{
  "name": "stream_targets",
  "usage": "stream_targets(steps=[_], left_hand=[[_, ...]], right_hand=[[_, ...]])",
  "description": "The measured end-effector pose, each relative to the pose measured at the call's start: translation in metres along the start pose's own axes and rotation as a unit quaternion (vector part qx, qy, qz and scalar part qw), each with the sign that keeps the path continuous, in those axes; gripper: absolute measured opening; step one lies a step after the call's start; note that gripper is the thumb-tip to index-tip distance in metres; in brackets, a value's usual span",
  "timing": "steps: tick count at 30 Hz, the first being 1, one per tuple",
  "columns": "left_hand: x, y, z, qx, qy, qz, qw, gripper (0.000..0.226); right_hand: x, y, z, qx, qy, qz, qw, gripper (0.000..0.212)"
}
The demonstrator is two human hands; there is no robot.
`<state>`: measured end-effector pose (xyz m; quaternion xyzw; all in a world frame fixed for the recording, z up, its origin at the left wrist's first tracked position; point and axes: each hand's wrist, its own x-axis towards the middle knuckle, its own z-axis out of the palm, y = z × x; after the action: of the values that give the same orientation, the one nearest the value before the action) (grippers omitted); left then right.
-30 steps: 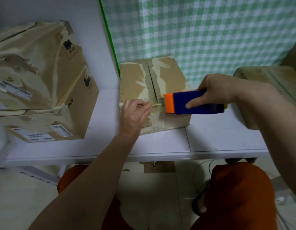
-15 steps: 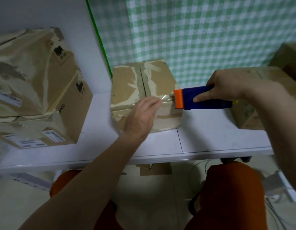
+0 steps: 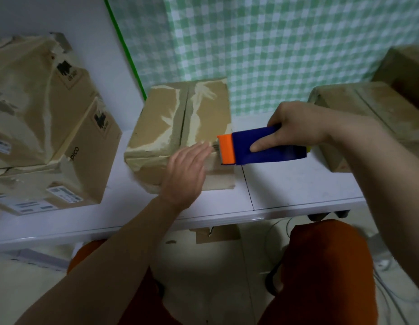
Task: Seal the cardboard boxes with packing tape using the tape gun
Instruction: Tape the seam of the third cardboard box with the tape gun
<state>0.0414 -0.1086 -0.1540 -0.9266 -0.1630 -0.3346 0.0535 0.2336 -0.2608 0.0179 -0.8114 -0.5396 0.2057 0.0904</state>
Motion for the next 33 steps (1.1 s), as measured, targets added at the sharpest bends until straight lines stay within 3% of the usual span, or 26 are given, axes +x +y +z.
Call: stream_targets(steps=[9,14,20,26,30,33], left_hand=[[-0.016,-0.011,-0.010,0.021,0.005,-0.021,1.000,0.061],[-0.017,-0.008,-0.009,0.021,0.013,-0.036,0.999,0.061],[0.003,0.041,-0.018,0.000,0.007,-0.179,0.984,0.052],[0.007,0.055,-0.012,0.052,-0.097,-0.076,0.991,0.067],[0.008,0.052,-0.014,-0.004,-0.066,-0.101,0.993,0.059],[0.021,0.055,-0.013,-0.046,-0.039,-0.184,0.981,0.054]], right_hand=[[0.005,-0.006,0.011,0.076,-0.032,0.006,0.997,0.041],[-0.012,0.021,-0.006,0.054,0.000,0.052,0.997,0.042],[-0.002,0.020,0.009,0.027,0.006,0.045,0.999,0.045],[0.004,0.023,0.018,0.039,-0.004,0.028,0.999,0.044],[0.002,0.032,0.020,0.078,-0.012,0.033,0.996,0.044],[0.000,0.042,0.022,0.115,-0.023,0.038,0.992,0.046]])
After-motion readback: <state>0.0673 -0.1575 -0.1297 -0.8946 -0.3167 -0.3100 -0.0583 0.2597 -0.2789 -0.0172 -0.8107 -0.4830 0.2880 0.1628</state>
